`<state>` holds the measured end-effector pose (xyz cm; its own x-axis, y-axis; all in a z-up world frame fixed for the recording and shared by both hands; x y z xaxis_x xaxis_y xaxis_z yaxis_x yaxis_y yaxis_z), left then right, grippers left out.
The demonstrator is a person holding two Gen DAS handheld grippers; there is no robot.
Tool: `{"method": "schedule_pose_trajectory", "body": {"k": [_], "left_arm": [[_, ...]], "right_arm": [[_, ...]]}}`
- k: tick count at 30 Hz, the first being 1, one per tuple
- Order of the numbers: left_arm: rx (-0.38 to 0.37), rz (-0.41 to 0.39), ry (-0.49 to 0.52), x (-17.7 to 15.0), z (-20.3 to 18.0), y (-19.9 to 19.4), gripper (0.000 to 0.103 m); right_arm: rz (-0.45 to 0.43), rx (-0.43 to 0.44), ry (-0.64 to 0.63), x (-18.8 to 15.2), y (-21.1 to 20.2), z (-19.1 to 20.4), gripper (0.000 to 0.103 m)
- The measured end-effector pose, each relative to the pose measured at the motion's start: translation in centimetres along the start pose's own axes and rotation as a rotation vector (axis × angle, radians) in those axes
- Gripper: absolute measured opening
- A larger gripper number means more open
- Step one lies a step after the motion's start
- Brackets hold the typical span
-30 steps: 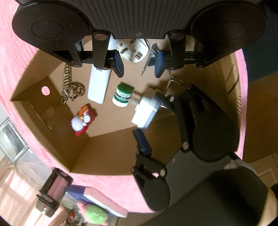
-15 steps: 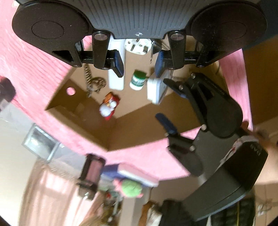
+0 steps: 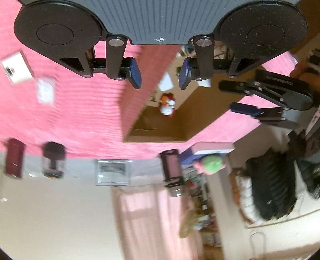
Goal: Organize rigid objects
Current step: 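Move both open grippers back toward the floss box and switch plate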
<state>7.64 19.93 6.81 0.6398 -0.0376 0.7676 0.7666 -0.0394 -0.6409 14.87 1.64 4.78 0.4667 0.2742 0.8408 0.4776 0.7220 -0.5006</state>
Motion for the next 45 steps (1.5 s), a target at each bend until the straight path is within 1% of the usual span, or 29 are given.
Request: {"method": "schedule_pose_trajectory", "body": {"k": [2,8,12,17,22,27,33,36,45], "left_arm": [[0.007,-0.015,-0.010,0.0,-1.0,-0.5,0.067],[0.022,-0.064,-0.042,0.2,-3.8,-1.3,0.067],[0.008,-0.081,-0.068,0.3,-5.5,-1.3,0.069],[-0.006,-0.080,-0.056,0.4,-7.7,-0.8,0.069],[-0.036,-0.104,-0.055,0.9,-10.0,-0.3,0.070],[-0.085,-0.113,-0.049,1.8,-12.6,1.0,0.070],[-0.139,-0.092,-0.031,2.4,-15.7,3.5,0.071],[-0.149,-0.079,-0.025,2.6,-16.8,4.8,0.072],[-0.155,-0.059,-0.025,2.8,-18.9,7.5,0.073]], "right_arm": [[-0.004,-0.022,0.011,-0.6,-1.4,-0.6,0.041],[-0.005,-0.092,0.047,-2.4,-5.2,-2.6,0.043],[-0.005,-0.137,0.091,-4.1,-7.2,-4.2,0.043],[-0.012,-0.176,0.143,-5.5,-9.1,-5.9,0.044],[-0.016,-0.222,0.179,-6.8,-10.7,-7.4,0.045],[-0.016,-0.278,0.207,-8.0,-12.1,-9.2,0.050],[-0.016,-0.351,0.237,-9.1,-13.8,-11.5,0.055],[-0.017,-0.370,0.256,-9.6,-14.5,-12.4,0.058],[-0.001,-0.404,0.282,-10.5,-15.4,-14.2,0.060]]}}
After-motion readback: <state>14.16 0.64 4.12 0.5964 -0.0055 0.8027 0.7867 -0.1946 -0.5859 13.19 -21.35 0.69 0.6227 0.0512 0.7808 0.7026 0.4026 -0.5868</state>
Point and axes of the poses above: each gripper's, at about its wrist camera, not at the fingertips, and y roughly the way its jaws point, z to its left, x to its top, the point moved 3 cm from there along y, roughly the way its jaws point, and after that the axes turned 3 degrees about -y, right-handed, at the moved point
